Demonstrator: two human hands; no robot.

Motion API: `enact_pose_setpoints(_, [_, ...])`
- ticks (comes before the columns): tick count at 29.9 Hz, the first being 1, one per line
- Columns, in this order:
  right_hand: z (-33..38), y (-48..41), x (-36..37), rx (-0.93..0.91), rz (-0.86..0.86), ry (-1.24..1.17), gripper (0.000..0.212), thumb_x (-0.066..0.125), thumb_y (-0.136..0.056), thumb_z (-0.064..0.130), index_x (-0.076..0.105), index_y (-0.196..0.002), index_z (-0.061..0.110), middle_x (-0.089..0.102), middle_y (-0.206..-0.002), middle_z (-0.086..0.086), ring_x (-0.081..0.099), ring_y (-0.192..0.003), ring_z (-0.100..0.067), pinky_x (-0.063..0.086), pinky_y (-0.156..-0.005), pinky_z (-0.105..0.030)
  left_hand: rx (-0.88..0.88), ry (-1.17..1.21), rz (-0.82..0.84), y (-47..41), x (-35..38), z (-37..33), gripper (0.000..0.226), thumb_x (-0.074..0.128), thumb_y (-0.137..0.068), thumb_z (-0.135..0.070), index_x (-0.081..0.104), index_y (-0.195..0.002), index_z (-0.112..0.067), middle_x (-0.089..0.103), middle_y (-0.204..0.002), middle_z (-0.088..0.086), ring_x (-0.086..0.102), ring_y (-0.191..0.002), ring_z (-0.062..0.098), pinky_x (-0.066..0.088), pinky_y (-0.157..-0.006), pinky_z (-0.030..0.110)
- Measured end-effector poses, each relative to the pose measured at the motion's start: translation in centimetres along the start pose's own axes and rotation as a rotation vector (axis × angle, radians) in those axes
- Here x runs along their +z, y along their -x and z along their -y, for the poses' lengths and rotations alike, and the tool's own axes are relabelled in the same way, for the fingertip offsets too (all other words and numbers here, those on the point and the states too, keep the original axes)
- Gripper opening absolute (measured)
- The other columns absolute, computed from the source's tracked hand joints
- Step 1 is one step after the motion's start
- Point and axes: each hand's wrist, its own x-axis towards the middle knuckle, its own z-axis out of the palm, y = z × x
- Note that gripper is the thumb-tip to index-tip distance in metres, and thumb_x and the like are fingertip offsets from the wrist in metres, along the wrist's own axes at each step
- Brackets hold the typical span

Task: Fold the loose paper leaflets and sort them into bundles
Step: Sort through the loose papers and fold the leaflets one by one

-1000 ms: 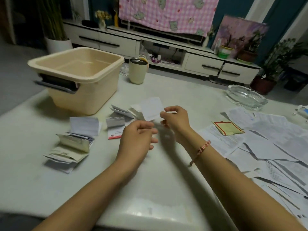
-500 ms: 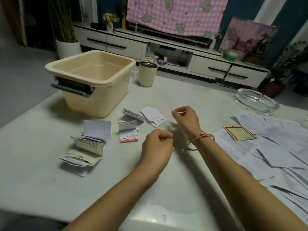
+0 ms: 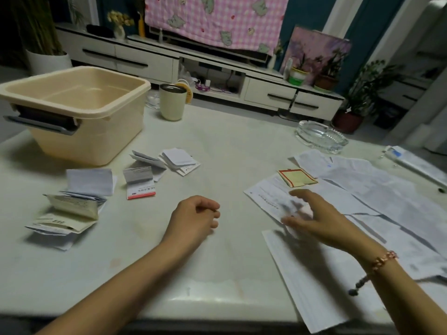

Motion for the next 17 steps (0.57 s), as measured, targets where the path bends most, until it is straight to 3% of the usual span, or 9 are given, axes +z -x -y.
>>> enact_pose_setpoints(3, [-0.5, -0.1, 1.7, -0.058, 0.027, 0.143, 0.076, 0.067, -0.08, 0.045, 0.028, -0.141, 0.024, 0.031, -0.148, 0.002, 0.033, -0.132, -0.015, 0.028, -0.106, -0.028, 0.005, -0.012, 0.005, 0.0, 0.1, 0.1, 0.028, 0.041, -0.09, 0.004, 0.061, -0.081, -0.014, 0.065, -0.081, 0.004, 0.059, -0.065, 0.016, 0.045, -0.06, 0.025])
enact_pose_setpoints(6, [-0.9, -0.3, 2.6, -0.033, -0.005, 0.112, 0.067, 0.061, -0.084, 0.046, 0.033, -0.14, 0.022, 0.038, -0.145, 0.001, 0.038, -0.129, -0.016, 0.03, -0.104, -0.028, 0.014, -0.032, 0.013, 0.0, 0.1, 0.2, 0.028, 0.041, -0.09, 0.003, 0.061, -0.081, -0.015, 0.066, -0.082, 0.003, 0.06, -0.065, 0.015, 0.045, -0.059, 0.025])
enact_pose_setpoints(11, [-0.4, -0.4, 2.9, -0.113, -0.077, 0.315, 0.036, 0.047, -0.093, 0.044, 0.05, -0.122, 0.023, 0.055, -0.124, 0.0, 0.05, -0.108, -0.018, 0.037, -0.081, -0.025, 0.023, -0.055, 0.026, 0.2, 0.0, 0.4, 0.028, 0.042, -0.09, 0.002, 0.062, -0.082, -0.016, 0.067, -0.084, 0.003, 0.062, -0.066, 0.014, 0.045, -0.058, 0.022])
enact_pose_setpoints(17, [-0.2, -0.7, 2.9, -0.22, -0.199, 0.369, 0.024, 0.042, -0.097, 0.029, 0.06, -0.095, 0.013, 0.064, -0.095, -0.004, 0.055, -0.083, -0.022, 0.042, -0.068, -0.032, 0.02, -0.044, 0.076, 0.6, 0.0, 0.2, 0.02, 0.05, -0.09, -0.005, 0.065, -0.085, -0.017, 0.065, -0.087, 0.003, 0.062, -0.073, 0.015, 0.049, -0.065, 0.026])
